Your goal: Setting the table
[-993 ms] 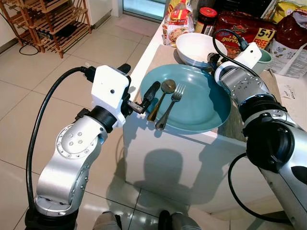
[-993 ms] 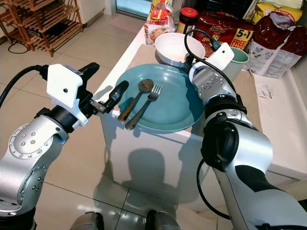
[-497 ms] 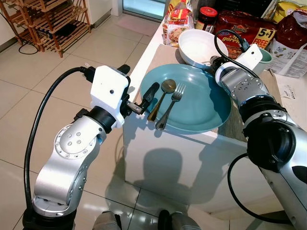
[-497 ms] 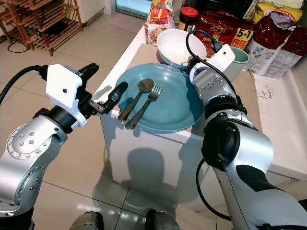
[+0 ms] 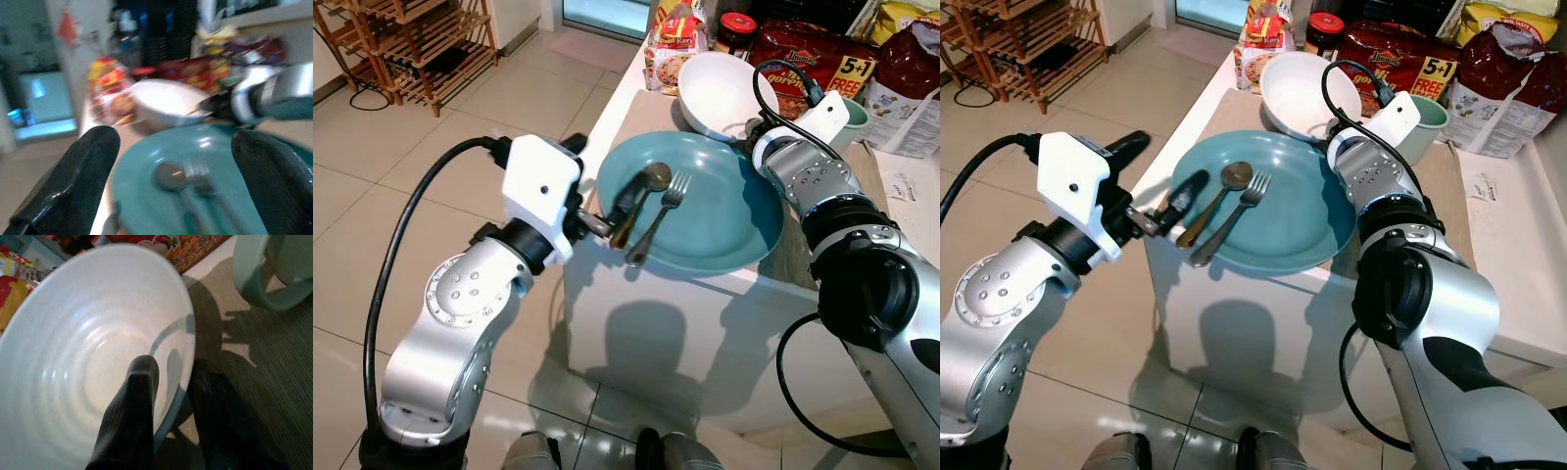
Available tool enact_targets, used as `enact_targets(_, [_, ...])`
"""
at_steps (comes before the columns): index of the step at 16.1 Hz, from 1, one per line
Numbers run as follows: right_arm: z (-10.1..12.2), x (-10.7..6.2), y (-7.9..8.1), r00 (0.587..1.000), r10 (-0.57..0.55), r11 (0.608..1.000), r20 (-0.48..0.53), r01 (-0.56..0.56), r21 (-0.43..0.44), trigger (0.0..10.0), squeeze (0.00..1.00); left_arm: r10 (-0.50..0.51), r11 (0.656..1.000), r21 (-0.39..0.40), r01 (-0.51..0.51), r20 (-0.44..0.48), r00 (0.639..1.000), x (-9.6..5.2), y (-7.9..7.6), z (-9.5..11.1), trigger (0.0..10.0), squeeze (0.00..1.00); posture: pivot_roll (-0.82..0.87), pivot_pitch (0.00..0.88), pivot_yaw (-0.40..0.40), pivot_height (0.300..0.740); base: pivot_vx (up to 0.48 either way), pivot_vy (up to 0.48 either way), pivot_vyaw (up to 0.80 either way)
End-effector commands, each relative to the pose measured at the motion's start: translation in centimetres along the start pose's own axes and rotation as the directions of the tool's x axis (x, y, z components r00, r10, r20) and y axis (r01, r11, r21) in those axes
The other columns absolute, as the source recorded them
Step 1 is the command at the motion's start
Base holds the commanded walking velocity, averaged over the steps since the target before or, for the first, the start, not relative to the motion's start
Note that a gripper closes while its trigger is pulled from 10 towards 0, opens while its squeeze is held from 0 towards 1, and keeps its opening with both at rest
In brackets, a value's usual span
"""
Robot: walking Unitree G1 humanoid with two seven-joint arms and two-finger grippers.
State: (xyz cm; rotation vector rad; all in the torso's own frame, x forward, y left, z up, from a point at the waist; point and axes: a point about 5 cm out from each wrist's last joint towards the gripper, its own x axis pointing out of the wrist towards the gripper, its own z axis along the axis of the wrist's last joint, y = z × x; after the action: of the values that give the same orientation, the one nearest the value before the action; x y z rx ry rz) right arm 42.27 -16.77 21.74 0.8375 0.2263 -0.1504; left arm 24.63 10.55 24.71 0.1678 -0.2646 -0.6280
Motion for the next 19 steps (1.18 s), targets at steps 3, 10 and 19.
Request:
enact_targets(3, [0.9,-0.1,0.3,1.0,0.007,1.0,0.022,-0.007,0.022,0.0,0.0,-0.109,0.993,-0.043,0.11,0.037,0.993,-0.2,-1.6,0.6,10.0,0.0,0.11,0.147,-0.13,0.74,0.0,0.0,0.0])
enact_targets(10, [2.1,-0.2,1.5,0.997,0.051,0.997,0.063,-0.054,0.049,0.0,0.0,-0.036,0.999,-0.002,0.036,0.03,0.999,0.1,-0.3,0.4,10.0,0.0,0.12,0.123,-0.124,0.74,0.0,0.0,0.0])
enact_targets(19, [6.7,-1.5,5.3,0.93,0.271,0.946,0.248,-0.304,0.109,0.0,0.0,0.178,0.983,0.047,-0.179,0.016,0.984,1.0,2.6,-0.1,10.0,0.0,0.11,0.089,-0.122,0.74,0.0,0.0,0.0])
